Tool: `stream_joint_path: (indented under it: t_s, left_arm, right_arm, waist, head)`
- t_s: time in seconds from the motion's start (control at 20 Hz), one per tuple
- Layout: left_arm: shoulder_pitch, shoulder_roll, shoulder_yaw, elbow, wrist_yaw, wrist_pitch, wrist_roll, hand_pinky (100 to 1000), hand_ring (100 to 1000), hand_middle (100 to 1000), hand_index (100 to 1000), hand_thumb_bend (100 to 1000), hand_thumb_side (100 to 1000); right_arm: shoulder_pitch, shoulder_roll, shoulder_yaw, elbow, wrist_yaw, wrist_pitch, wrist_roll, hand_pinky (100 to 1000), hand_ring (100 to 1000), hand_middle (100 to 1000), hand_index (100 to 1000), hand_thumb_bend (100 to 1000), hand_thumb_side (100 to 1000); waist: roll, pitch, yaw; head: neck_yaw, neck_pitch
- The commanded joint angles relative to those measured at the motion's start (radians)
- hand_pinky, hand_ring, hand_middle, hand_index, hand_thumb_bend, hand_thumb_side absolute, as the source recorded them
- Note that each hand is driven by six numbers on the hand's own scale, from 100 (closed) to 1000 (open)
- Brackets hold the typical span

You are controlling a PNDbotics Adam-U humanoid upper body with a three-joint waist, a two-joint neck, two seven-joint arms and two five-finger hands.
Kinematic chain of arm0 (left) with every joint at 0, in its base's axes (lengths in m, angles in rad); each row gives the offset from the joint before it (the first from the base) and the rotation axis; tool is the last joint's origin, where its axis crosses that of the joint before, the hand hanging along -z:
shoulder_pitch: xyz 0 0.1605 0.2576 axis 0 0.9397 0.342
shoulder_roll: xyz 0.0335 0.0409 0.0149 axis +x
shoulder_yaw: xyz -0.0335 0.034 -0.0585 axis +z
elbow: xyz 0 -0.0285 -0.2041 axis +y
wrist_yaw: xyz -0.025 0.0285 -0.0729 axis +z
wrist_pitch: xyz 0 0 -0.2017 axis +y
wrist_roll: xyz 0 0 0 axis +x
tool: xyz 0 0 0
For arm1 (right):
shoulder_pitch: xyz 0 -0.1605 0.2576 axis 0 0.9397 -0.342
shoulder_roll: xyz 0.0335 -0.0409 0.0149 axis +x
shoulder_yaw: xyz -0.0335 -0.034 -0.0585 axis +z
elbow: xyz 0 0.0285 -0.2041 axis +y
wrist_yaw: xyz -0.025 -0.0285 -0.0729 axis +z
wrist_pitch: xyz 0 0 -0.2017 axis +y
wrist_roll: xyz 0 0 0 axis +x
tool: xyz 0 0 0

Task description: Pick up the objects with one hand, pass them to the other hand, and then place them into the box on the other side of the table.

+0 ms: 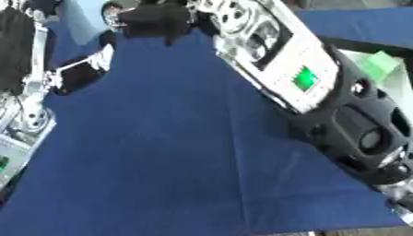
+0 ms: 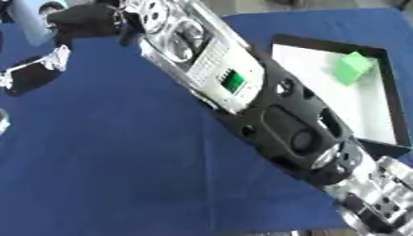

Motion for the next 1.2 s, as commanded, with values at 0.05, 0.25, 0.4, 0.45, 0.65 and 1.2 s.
stream_joint_path:
  t_s: [0.05, 0.25, 0.4, 0.45, 0.65, 1.2]
  left_arm:
    - [-0.008, 0.031, -0.002, -0.016, -0.056, -0.022, 0.001, 637, 581, 520, 541, 100, 100]
    - [-0.008, 0.016, -0.013, -0.02, -0.187, -0.032, 0.013, 631, 579, 521, 541, 100, 100]
    - [-0.011, 0.004, -0.018, -0.015, -0.232, -0.031, 0.018, 628, 577, 521, 541, 100, 100]
    - [-0.012, 0.0, -0.02, -0.012, -0.243, -0.031, 0.019, 625, 575, 521, 541, 100, 100]
    - [-0.015, -0.01, -0.026, 0.004, -0.271, -0.023, 0.014, 626, 575, 521, 542, 100, 100]
    - [-0.015, -0.012, -0.034, 0.005, -0.282, -0.025, 0.003, 625, 573, 519, 542, 100, 100]
  right_arm:
    - [-0.009, -0.001, -0.001, 0.002, -0.004, -0.001, -0.004, 669, 862, 793, 906, 100, 565]
    - [-0.001, 0.006, 0.012, 0.001, -0.024, -0.001, -0.012, 670, 863, 792, 907, 100, 579]
    - [0.007, 0.011, 0.024, 0.006, -0.048, -0.001, -0.014, 670, 865, 793, 908, 100, 602]
    - [0.01, 0.013, 0.028, 0.007, -0.057, -0.001, -0.015, 670, 865, 792, 909, 100, 607]
    - [0.015, 0.017, 0.037, 0.005, -0.084, -0.001, -0.026, 671, 867, 793, 909, 100, 606]
    - [0.018, 0.021, 0.036, 0.003, -0.087, -0.001, -0.05, 673, 870, 795, 913, 100, 581]
  waist:
    - [0.002, -0.015, 0.0]
    - [0.001, -0.013, 0.0]
    - [-0.001, -0.012, 0.0]
    - [-0.001, -0.012, 0.0]
    - [-0.003, -0.012, 0.0]
    - [-0.004, -0.012, 0.001]
  head:
    - [-0.002, 0.001]
    - [0.015, -0.021]
    - [0.026, -0.033]
    - [0.029, -0.035]
    - [0.033, -0.039]
    - [0.027, -0.053]
